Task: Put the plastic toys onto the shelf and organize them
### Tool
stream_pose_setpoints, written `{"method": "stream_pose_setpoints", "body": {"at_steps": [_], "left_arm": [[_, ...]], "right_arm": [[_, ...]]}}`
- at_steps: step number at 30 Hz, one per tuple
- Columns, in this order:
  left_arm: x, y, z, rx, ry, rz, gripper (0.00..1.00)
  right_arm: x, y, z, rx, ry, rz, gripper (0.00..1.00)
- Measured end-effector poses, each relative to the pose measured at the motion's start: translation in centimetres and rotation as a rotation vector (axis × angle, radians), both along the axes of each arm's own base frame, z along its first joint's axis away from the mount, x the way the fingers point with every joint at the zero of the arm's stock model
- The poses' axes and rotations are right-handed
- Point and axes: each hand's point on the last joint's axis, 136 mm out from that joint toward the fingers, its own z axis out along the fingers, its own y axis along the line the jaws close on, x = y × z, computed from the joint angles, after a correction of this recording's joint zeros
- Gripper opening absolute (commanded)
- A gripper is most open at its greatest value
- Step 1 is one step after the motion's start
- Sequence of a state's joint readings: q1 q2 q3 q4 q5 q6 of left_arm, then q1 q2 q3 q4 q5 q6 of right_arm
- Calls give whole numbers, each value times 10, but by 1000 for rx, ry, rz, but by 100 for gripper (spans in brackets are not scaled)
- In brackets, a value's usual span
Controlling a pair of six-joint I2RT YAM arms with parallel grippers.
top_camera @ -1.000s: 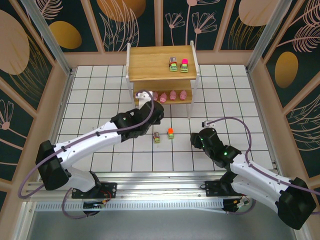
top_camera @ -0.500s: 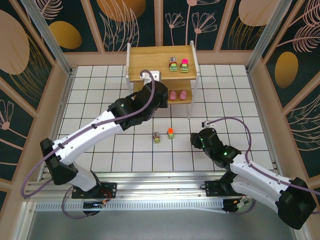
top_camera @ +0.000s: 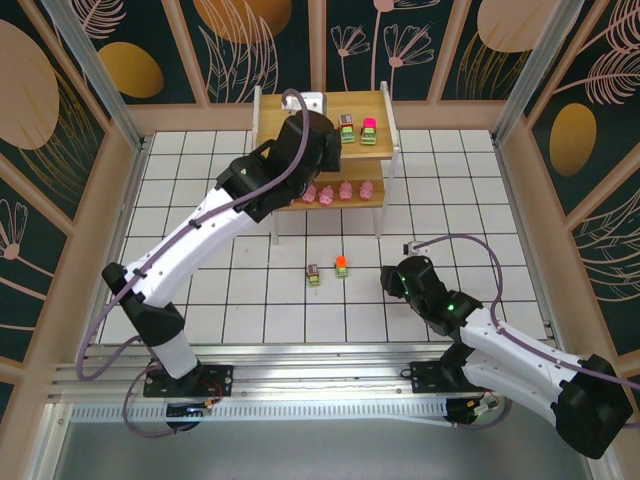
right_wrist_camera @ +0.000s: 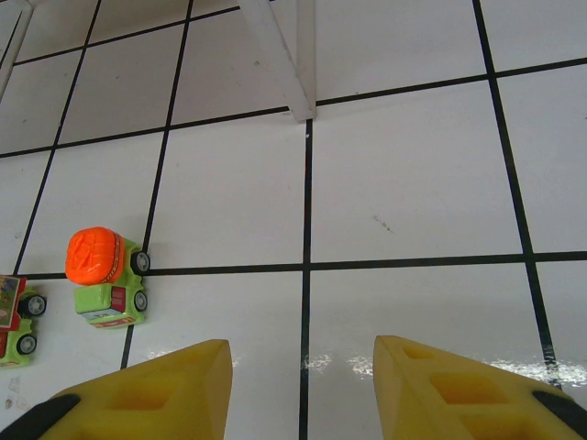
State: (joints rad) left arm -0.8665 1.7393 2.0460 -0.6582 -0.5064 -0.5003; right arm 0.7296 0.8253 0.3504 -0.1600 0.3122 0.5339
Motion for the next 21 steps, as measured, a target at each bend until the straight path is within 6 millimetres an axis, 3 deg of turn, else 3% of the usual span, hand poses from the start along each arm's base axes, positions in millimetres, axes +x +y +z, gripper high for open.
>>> {"method": "stream_pose_setpoints", "body": {"at_steps": [6, 12, 21], "left_arm": [[20, -4, -11, 35, 20, -1, 31], [26, -7, -24, 58, 43, -3, 31], [31, -3, -26, 59, 46, 7, 31]], "right_arm": [[0, 1, 0, 0, 0, 3, 45], [-1, 1, 0, -1, 0, 5, 45], [-1, 2, 0, -2, -1, 9, 45]]}}
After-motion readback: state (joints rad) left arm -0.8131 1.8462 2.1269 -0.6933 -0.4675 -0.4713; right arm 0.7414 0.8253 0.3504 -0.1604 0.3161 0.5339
